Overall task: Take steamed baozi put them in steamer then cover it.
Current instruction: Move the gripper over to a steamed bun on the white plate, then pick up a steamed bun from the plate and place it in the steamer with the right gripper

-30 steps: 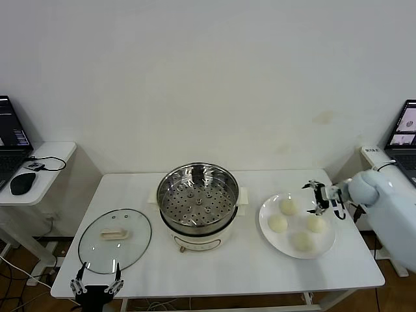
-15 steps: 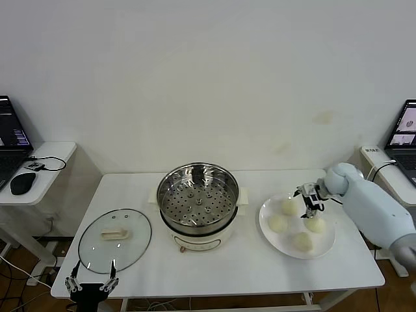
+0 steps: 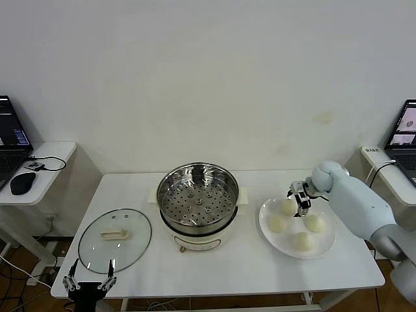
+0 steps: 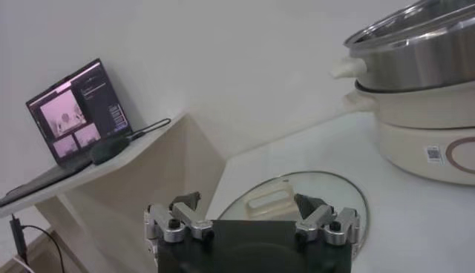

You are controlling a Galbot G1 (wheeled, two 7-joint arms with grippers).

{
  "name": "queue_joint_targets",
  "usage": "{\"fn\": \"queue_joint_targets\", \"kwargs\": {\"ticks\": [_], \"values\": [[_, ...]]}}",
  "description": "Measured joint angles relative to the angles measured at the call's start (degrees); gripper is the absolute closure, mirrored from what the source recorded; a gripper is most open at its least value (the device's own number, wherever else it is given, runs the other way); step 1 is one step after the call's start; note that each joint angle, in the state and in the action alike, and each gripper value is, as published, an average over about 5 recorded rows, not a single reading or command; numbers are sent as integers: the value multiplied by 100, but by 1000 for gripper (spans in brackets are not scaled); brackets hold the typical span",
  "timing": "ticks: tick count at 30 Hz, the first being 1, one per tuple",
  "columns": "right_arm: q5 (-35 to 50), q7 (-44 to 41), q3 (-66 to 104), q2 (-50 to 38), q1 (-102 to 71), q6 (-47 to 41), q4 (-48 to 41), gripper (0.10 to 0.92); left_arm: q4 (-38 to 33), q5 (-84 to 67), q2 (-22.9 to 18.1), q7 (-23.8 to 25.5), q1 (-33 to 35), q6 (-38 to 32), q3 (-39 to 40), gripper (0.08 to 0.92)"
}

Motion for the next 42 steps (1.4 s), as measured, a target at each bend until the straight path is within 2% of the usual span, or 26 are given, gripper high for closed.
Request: {"fn": "queue_joint_targets", "kwargs": {"ticks": [5,17,24,32,42], "values": [[-83,-17,-14,54,25,-14,-55,369,14,-1,0,-5,-6,-12,-21,177],[38,-94,-223,-131,170,-83,160,517,10,-13,-4,-13,10,-32,-28,177],[565,-161,-680,-579,568,-214,825,516,-19,-34,34,-4,7,-30,-25,177],[1601,-184,-1560,-983,1660,-419,1743,513,-89,-103,99,29,-50,5,16,177],[2740,-3,-2759,-549,3095,-435,2212,508,-94,-289,211,55,-101,-4,-54,177]]}}
